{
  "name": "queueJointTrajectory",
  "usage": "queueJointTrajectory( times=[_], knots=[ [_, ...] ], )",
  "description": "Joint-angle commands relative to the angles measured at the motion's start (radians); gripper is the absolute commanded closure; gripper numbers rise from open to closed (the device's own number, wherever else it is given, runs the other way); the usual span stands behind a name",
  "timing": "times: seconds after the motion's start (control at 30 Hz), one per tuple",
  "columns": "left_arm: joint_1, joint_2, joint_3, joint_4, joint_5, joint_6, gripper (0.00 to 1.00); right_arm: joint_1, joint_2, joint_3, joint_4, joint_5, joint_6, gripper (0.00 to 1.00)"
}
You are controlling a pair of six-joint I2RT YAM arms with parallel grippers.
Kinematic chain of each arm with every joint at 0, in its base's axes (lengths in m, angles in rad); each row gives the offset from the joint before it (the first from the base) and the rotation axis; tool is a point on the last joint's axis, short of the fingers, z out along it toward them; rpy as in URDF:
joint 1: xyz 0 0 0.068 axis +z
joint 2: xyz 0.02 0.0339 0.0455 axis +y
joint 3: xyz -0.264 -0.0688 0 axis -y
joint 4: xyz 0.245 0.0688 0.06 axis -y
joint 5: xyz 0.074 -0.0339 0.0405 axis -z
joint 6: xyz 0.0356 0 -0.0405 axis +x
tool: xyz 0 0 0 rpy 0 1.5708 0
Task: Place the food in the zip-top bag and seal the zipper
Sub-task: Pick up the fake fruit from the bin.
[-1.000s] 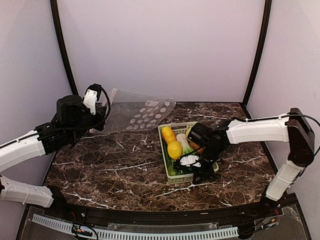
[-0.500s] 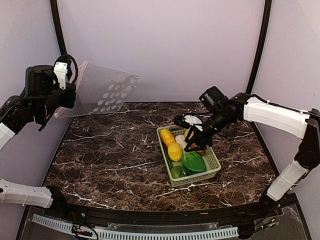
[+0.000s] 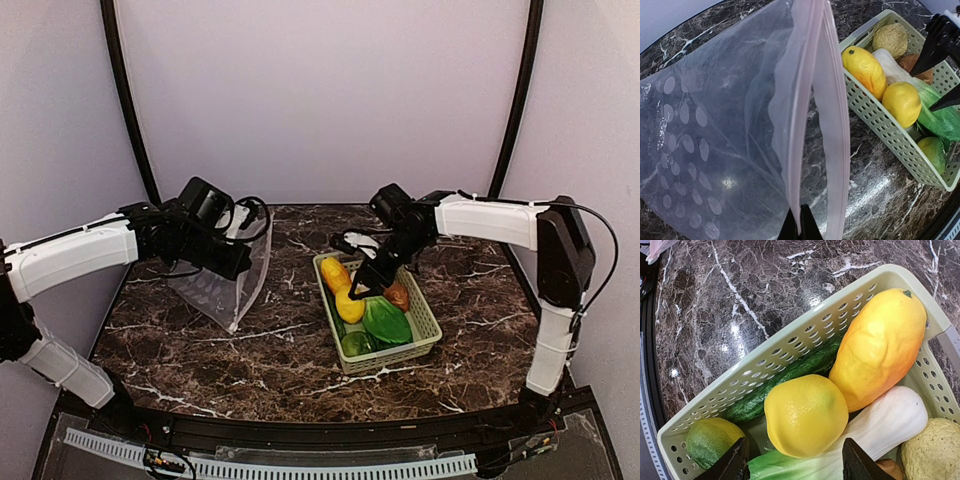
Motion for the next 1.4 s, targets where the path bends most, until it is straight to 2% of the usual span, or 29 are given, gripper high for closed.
queueJointTrajectory(
  times=[0.0,0.13,0.3,0.43,0.53,0.6,0.77,0.9,0.97,1.1,1.23,1.37],
  knots=[
    [0.000,0.005,0.031,0.168,0.106,-0.006,0.99,0.003,0.056,0.060,-0.012,0.003,0.028,0.38],
    [0.002,0.041,0.030,0.215,0.131,-0.007,0.99,0.004,0.114,0.103,-0.025,0.013,0.032,0.39],
    [0.018,0.012,-0.053,0.302,0.178,-0.031,0.99,0.005,0.157,0.143,-0.057,-0.025,0.032,0.45],
    [0.037,-0.005,-0.090,0.325,0.178,-0.033,0.99,0.017,0.161,0.141,-0.078,-0.024,0.021,0.43],
    [0.051,-0.015,-0.103,0.331,0.188,-0.037,0.99,0.024,0.153,0.125,-0.082,-0.019,0.014,0.49],
    [0.059,-0.019,-0.107,0.336,0.198,-0.040,0.99,0.028,0.147,0.121,-0.097,-0.037,0.008,0.49],
    [0.069,-0.019,-0.109,0.337,0.209,-0.042,0.99,0.047,0.138,0.113,-0.121,-0.022,-0.005,0.46],
    [0.070,-0.016,-0.110,0.336,0.214,-0.041,0.99,0.054,0.166,0.124,-0.130,0.008,0.005,0.35],
    [0.071,-0.014,-0.112,0.336,0.216,-0.041,0.99,0.055,0.181,0.130,-0.132,0.027,0.013,0.34],
    [0.072,-0.012,-0.114,0.336,0.217,-0.042,0.99,0.055,0.190,0.135,-0.134,0.057,0.021,0.39],
    [0.072,-0.007,-0.113,0.335,0.223,-0.044,0.99,0.054,0.192,0.136,-0.148,0.074,0.015,0.56],
    [0.074,-0.001,-0.111,0.337,0.234,-0.049,0.99,0.055,0.149,0.142,-0.157,0.068,0.008,0.65]
  ],
)
